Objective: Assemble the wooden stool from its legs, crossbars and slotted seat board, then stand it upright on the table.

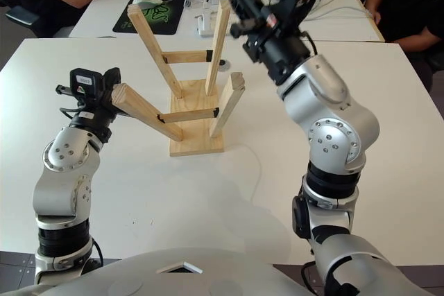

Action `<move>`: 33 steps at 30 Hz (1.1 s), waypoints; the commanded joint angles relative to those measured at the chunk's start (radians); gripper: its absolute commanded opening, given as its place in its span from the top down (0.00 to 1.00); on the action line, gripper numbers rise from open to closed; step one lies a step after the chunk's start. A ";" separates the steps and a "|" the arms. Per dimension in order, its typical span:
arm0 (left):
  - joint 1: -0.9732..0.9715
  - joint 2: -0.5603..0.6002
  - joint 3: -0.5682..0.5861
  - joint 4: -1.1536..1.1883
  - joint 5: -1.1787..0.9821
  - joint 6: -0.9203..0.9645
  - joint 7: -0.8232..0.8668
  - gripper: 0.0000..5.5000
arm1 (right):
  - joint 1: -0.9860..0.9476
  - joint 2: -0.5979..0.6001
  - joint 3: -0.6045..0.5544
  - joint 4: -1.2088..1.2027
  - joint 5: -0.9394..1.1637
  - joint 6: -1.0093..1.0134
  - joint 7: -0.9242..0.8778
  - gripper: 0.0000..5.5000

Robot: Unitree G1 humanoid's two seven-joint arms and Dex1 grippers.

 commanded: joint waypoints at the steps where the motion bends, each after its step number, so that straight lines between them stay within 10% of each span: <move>1: 0.010 -0.008 -0.006 0.004 0.008 -0.005 0.005 1.00 | -0.105 -0.005 -0.083 0.021 0.087 -0.007 -0.023 0.99; 7: 0.011 -0.001 0.010 0.005 0.006 -0.006 0.007 1.00 | -0.095 -0.022 -0.076 -0.013 0.235 0.052 -0.021 0.99; 15: -0.024 0.005 0.001 0.024 -0.005 -0.002 -0.012 1.00 | 0.277 -0.152 0.326 -0.038 0.064 0.260 0.030 0.99; 25: 0.066 0.013 0.028 -0.029 0.004 0.001 -0.008 1.00 | 0.054 -0.039 -0.086 0.027 0.034 -0.066 -0.122 0.99; 33: 0.437 0.132 0.113 -0.250 -0.034 0.053 -0.161 1.00 | 0.613 -0.362 -0.053 -0.169 -0.030 0.187 0.042 0.99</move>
